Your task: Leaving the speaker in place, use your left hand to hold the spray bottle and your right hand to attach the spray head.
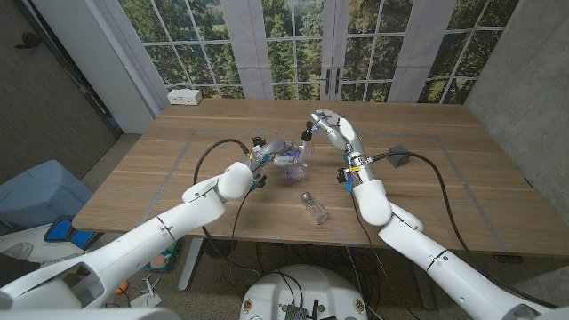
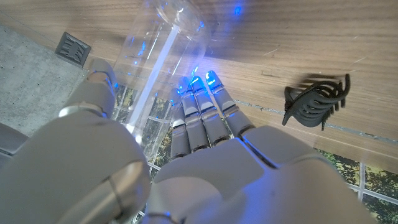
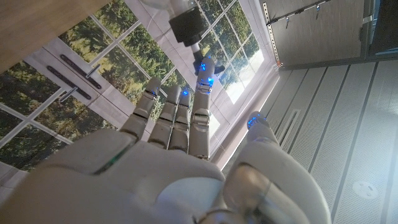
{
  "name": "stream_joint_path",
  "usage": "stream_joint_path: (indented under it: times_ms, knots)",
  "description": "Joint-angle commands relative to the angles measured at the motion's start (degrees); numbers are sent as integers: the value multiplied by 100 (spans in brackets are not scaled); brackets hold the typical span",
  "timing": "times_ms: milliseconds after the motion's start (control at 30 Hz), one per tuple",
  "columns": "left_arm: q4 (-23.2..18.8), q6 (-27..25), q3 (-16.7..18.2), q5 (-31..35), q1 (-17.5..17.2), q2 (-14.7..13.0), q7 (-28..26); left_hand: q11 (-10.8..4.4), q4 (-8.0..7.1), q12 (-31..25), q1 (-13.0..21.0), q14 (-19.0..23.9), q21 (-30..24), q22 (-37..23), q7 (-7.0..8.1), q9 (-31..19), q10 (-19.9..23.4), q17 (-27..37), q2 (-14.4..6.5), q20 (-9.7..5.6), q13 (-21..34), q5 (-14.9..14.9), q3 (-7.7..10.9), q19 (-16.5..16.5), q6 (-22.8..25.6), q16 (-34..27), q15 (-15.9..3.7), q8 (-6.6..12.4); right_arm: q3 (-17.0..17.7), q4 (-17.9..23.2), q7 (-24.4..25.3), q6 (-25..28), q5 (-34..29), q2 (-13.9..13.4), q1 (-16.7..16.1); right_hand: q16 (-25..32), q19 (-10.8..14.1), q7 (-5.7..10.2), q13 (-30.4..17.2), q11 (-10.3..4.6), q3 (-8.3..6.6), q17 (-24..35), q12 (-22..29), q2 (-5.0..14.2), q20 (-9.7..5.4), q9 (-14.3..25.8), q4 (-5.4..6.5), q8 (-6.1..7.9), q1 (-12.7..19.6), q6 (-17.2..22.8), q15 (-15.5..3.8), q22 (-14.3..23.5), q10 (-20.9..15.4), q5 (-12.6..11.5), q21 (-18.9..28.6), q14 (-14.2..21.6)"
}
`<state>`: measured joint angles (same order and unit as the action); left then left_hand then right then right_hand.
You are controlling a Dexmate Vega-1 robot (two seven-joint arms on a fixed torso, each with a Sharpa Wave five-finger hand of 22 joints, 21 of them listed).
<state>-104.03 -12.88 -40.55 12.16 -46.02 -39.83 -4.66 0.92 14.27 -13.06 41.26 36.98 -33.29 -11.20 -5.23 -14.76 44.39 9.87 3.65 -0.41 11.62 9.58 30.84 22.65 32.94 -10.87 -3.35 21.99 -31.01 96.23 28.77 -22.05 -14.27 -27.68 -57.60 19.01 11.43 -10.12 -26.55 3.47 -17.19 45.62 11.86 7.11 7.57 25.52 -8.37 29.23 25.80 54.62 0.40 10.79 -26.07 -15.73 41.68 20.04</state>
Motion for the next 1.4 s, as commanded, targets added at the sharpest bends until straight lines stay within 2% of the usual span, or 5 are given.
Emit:
stream_joint_path:
  times_ms: [33, 167, 667, 1000, 1400]
  knots:
    - [17, -166, -75, 41, 88, 7, 105, -852, -439, -16, 1319, 34, -49, -9, 441, -18, 838, 13, -1340, -17, 12, 26, 443, -16, 1514, 4, -896, 26, -60, 99, -306, -9, -22, -120, 106, -13, -11, -19, -19, -7, -55, 8, 28, 100, -9, 45, 1, 54, 39, 98, -59, 19, -6, -60, -13, -9]
    - [6, -196, -122, 119, 129, -9, 125, -845, -435, -13, 1323, 39, -55, -8, 440, -18, 833, 12, -1335, -20, 12, 26, 440, -14, 1525, 2, -892, 26, -67, 191, -404, 172, -77, -162, 121, -46, -75, -8, -16, -20, -63, 11, -10, 114, 8, 107, 15, 42, 3, -4, -34, 20, 135, -61, -40, -103]
    - [-104, -318, -216, 386, 146, -44, 137, -854, -430, -8, 1340, 38, -69, -7, 447, -20, 836, 14, -1331, -30, 11, 26, 429, -26, 1549, 4, -902, 19, -66, 404, -587, 759, 71, -202, 152, -185, -300, 375, 47, -71, -70, -3, -75, 50, 97, 176, 14, -498, -186, -1220, 109, 12, 789, -33, -171, -471]
    - [-104, -267, -194, 399, 111, -34, 92, -860, -434, -4, 1346, 38, -77, -6, 444, -21, 835, 15, -1335, -29, 11, 27, 425, -35, 1540, 6, -902, 4, -13, 322, -574, 738, 330, -208, 160, -161, 79, 218, 83, -30, -69, -13, -43, 40, 122, 85, 15, -671, -254, -1367, 175, 4, 880, -14, -61, -412]
    - [-109, -221, -166, 378, 76, -19, 65, -869, -440, -2, 1348, 36, -92, -5, 450, -23, 840, 12, -1335, -29, 11, 27, 423, -34, 1553, 10, -892, -4, 121, 296, -103, 834, 284, -102, 45, -110, 194, 104, 88, 40, -75, -7, 18, 52, 157, 118, 18, -650, -295, -1256, 181, -4, 841, 2, -45, -312]
